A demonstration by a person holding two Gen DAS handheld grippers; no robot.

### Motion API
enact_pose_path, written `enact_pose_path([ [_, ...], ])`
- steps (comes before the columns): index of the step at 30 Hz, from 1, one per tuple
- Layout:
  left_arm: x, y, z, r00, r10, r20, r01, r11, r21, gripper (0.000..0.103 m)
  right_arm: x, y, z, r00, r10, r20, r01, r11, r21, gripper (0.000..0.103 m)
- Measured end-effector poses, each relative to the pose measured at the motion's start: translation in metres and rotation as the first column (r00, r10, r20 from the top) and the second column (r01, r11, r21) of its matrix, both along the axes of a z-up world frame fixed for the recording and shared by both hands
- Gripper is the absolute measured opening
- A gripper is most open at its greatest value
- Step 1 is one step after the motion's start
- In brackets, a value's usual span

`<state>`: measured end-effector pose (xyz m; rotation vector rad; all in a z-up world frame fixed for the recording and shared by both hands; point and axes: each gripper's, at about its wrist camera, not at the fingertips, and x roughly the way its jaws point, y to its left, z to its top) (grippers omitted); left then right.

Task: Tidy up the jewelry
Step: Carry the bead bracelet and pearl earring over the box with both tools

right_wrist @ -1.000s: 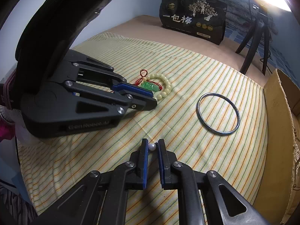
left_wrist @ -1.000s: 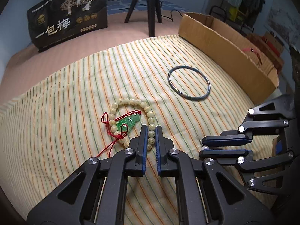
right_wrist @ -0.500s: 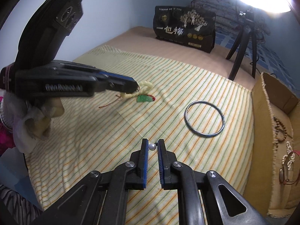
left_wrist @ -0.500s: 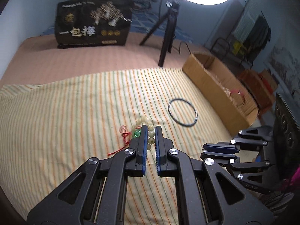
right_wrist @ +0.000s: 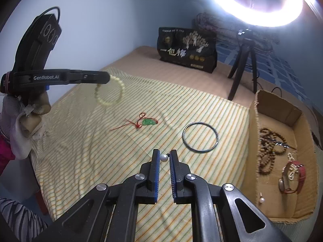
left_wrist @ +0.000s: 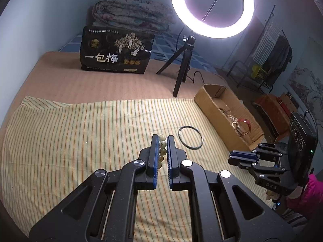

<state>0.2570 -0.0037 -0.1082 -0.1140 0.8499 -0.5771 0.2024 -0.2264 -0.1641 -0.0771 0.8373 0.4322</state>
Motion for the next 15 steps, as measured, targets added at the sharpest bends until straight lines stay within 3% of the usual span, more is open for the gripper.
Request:
enact_pose_path([
  [15, -0.014, -0.054, 0.023, 0.995, -0.08, 0.053, 0.081, 0.997, -0.011, 0.005, -0.015, -0.076, 0.032, 0.988, -0.143, 0.064, 0.142, 0.99, 0.026, 0.007],
])
